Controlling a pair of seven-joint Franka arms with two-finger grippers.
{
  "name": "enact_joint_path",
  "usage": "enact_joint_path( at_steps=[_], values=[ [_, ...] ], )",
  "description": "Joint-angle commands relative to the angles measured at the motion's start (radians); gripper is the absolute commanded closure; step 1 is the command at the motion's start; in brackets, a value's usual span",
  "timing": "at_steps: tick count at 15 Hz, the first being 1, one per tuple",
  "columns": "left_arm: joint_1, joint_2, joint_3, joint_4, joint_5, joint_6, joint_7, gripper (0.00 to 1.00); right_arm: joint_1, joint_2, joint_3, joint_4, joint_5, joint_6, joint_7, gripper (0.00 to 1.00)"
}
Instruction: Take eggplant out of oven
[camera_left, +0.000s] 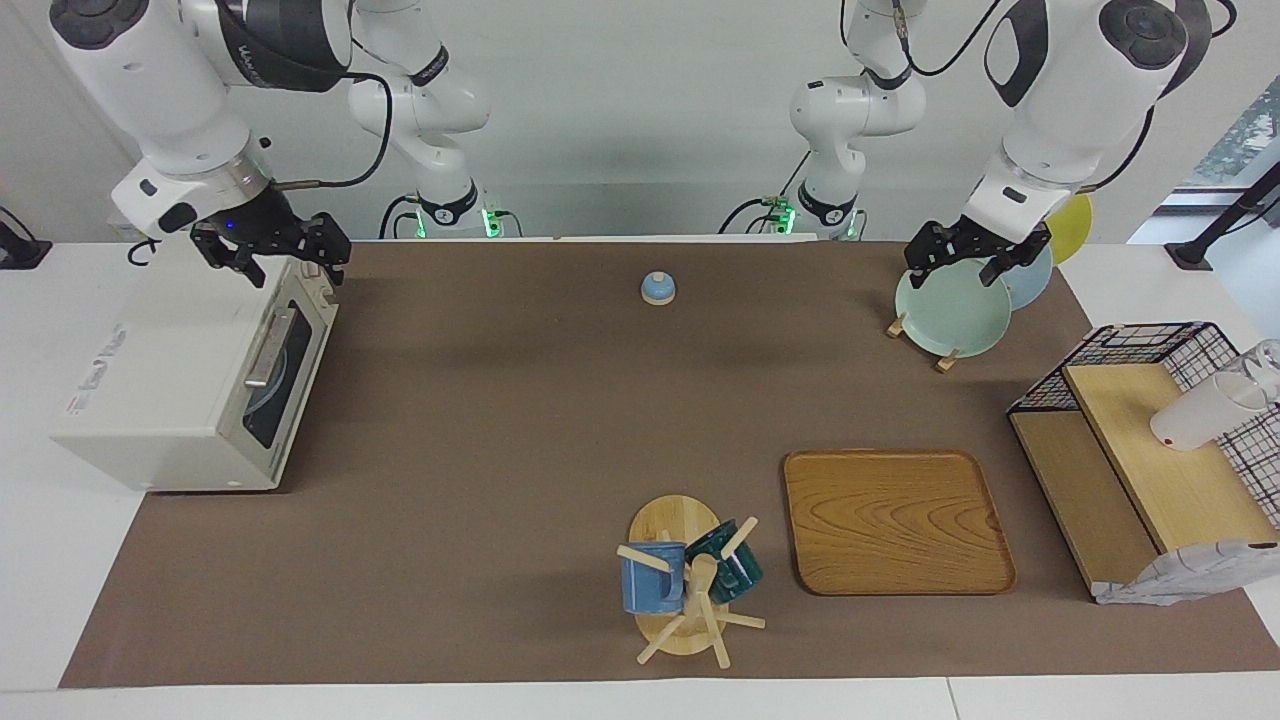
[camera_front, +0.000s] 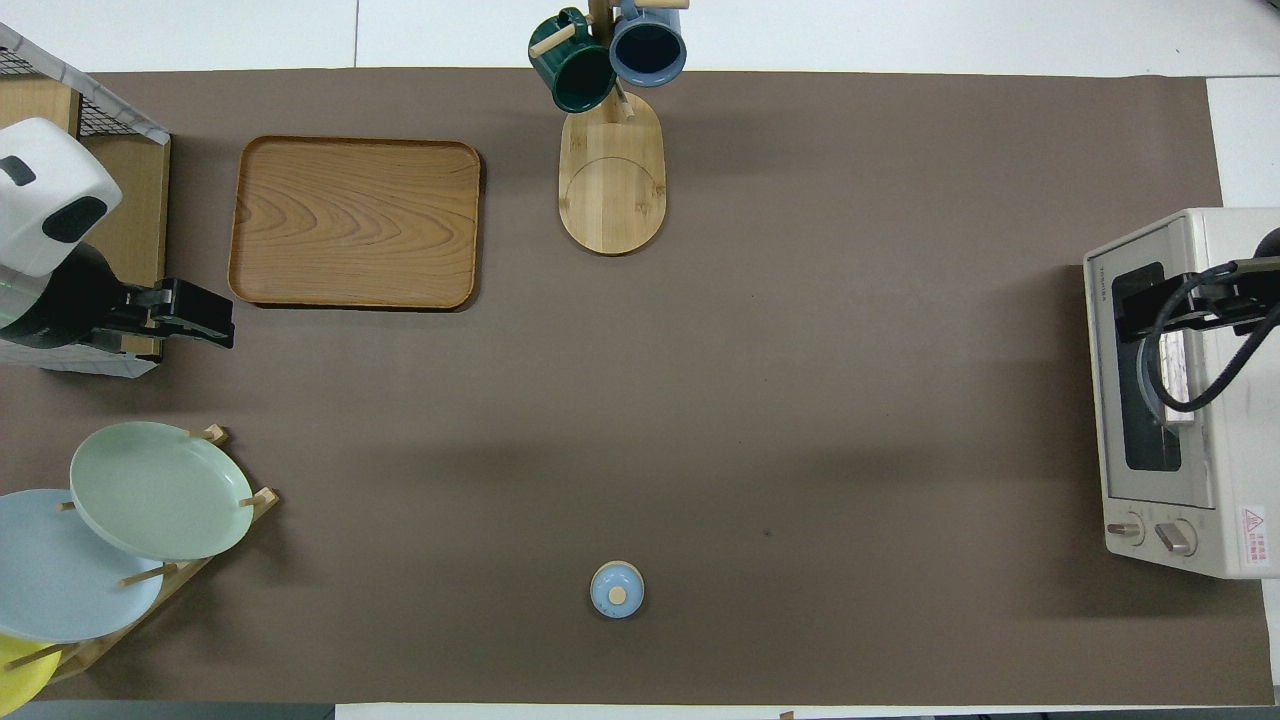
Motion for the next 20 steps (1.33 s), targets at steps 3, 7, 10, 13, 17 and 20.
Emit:
enact_joint_path(
  at_steps=[3, 7, 10, 13, 17, 20],
  values=[
    [0.004, -0.01, -0.002, -0.002, 0.021, -0.009, 0.003, 0.0, -0.001, -0.008, 0.007, -0.006, -0.006, 0.002, 0.013, 0.0],
    [0.004, -0.011, -0.002, -0.001, 0.021, -0.009, 0.003, 0.0, -0.002, -0.009, 0.008, -0.01, -0.016, 0.01, -0.054, 0.0],
    [0.004, -0.01, -0.002, -0.001, 0.021, -0.009, 0.003, 0.0, -0.007, -0.026, 0.01, -0.046, -0.016, 0.011, -0.073, 0.98],
    [0.004, -0.01, -0.002, -0.001, 0.021, -0.009, 0.003, 0.0, -0.013, -0.058, 0.007, -0.122, -0.016, 0.076, -0.068, 1.0],
    [0.004, -0.011, -0.002, -0.001, 0.021, -0.009, 0.005, 0.0, -0.054, -0.101, 0.001, -0.309, -0.097, 0.31, -0.026, 1.0],
    [0.001, -0.011, -0.002, -0.004, 0.021, -0.016, -0.003, 0.0, -0.063, -0.1, 0.002, -0.342, -0.128, 0.326, 0.077, 1.0]
  ],
)
